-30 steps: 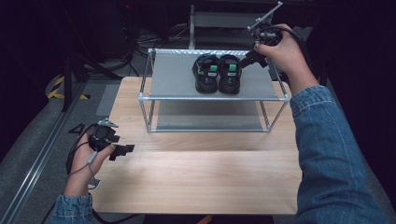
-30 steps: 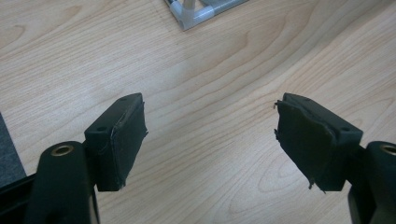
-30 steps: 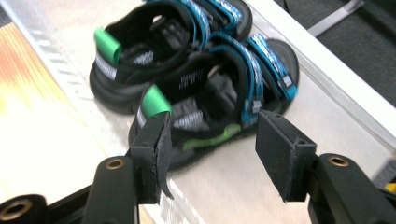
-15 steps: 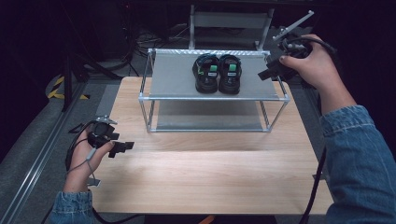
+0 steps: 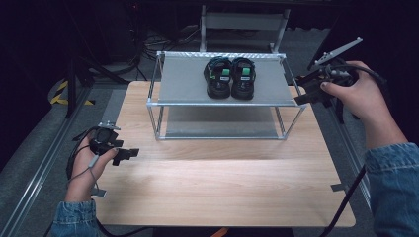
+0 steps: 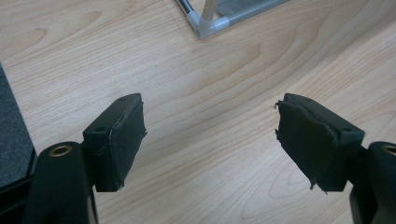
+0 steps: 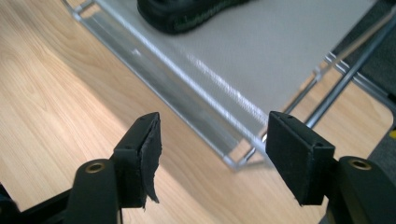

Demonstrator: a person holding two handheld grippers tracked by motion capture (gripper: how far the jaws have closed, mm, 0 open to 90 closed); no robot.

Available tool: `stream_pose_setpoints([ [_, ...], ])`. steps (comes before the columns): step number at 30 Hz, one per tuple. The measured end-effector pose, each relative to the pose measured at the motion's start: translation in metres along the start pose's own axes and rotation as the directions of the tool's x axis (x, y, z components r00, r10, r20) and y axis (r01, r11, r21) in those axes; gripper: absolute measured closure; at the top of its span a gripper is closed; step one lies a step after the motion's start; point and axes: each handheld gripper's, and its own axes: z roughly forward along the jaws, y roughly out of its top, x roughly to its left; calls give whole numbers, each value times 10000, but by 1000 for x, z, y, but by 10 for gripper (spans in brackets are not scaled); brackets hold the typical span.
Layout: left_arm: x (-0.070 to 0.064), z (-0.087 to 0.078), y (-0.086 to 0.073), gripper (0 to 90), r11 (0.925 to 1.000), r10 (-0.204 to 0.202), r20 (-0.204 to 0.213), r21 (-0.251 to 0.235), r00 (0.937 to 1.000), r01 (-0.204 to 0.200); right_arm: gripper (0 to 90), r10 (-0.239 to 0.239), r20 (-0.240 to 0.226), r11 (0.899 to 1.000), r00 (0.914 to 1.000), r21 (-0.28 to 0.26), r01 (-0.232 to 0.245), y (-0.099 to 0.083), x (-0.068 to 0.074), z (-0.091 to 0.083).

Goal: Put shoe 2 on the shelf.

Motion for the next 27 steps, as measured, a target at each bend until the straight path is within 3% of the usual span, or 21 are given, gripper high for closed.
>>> stream_pose_setpoints([
  [14,5,0,-3,238,9999,-134,20,55,9999,134,336,1134,44,9928,9935,379,-1135,-75,-14,16],
  [27,7,2,-5,238,9997,-219,-45,106,9997,220,315,1338,292,9888,9906,624,-1354,-125,-18,43],
])
